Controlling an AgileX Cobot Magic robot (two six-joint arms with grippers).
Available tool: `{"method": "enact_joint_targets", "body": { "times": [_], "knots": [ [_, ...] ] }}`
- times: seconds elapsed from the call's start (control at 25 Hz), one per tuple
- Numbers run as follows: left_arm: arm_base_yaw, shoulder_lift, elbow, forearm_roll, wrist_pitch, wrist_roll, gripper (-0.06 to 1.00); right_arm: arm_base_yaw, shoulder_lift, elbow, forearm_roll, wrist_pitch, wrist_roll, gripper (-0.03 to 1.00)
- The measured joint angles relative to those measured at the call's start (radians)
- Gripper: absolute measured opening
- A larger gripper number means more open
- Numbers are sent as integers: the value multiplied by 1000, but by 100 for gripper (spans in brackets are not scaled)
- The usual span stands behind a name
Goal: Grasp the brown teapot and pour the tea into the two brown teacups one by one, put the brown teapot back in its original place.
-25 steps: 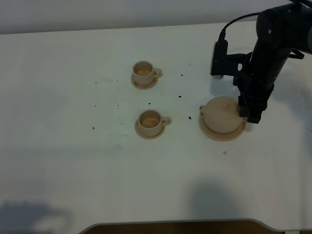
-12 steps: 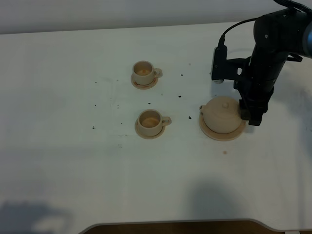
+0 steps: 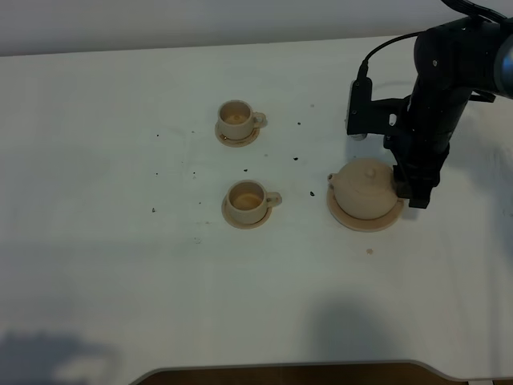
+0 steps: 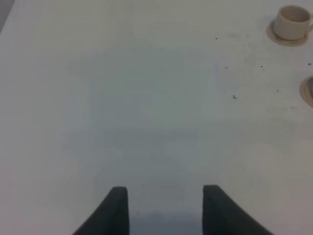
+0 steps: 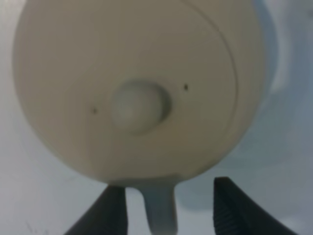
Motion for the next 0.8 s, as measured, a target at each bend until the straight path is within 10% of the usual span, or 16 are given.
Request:
{"method": "enact_joint_targets", "body": {
  "times": [0.8],
  "knots": [
    [0,0,0,0,0,-1,37,63,0,0,-134,-3,0,32]
  ]
}}
